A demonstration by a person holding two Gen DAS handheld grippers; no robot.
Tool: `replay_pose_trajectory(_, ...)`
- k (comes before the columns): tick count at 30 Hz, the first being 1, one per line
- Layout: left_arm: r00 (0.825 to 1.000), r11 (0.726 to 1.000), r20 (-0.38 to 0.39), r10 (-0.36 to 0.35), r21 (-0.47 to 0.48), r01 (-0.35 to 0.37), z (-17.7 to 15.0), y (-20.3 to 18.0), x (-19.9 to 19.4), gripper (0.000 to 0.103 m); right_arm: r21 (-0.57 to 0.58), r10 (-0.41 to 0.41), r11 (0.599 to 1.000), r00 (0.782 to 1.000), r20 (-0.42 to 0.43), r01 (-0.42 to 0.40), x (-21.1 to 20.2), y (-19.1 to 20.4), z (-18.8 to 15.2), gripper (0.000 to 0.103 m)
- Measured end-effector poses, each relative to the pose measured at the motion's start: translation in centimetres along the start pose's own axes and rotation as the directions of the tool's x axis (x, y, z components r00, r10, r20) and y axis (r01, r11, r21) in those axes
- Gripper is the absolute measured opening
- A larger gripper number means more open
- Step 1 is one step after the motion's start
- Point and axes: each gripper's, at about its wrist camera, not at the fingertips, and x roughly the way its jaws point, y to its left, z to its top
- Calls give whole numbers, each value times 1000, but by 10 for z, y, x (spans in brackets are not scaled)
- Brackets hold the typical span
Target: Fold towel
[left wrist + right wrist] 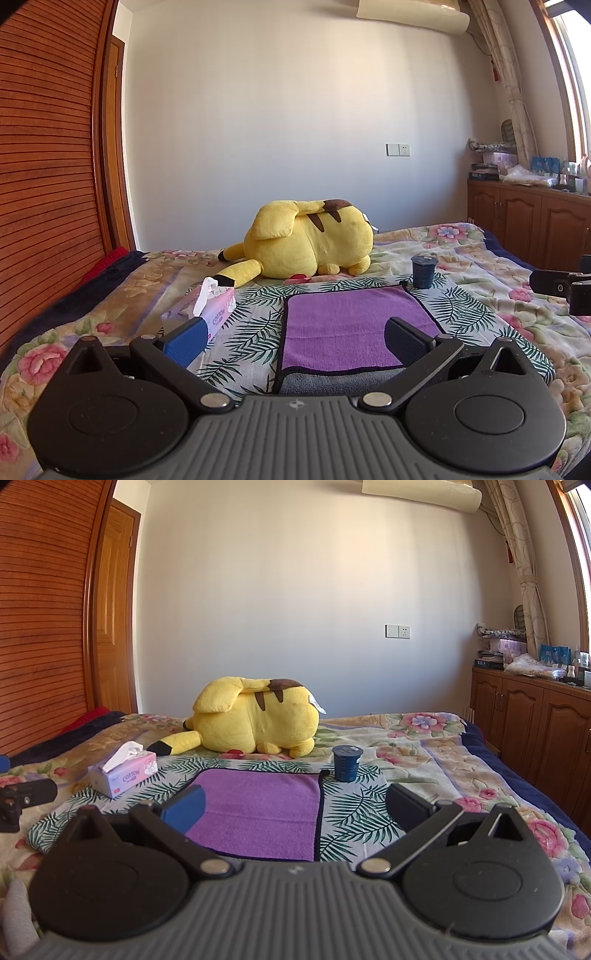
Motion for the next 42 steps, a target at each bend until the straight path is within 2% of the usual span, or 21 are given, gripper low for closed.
replay_pose_trajectory(17,1000,1000,-3,0,2,0,-2,1,1,87,-1,0,1000,1000,-3,0,0,1,0,103)
replay_pose_trajectory(27,999,1000,-33,-6,15,7,-8,0,4,87,-30,18,999,1000,-16,-19,1,6,-2,103)
replay_pose_trajectory(42,994,998,-103,-19,50,24,-12,-8,11,87,-53,40,998,992,-117,-46,17,12,-5,102)
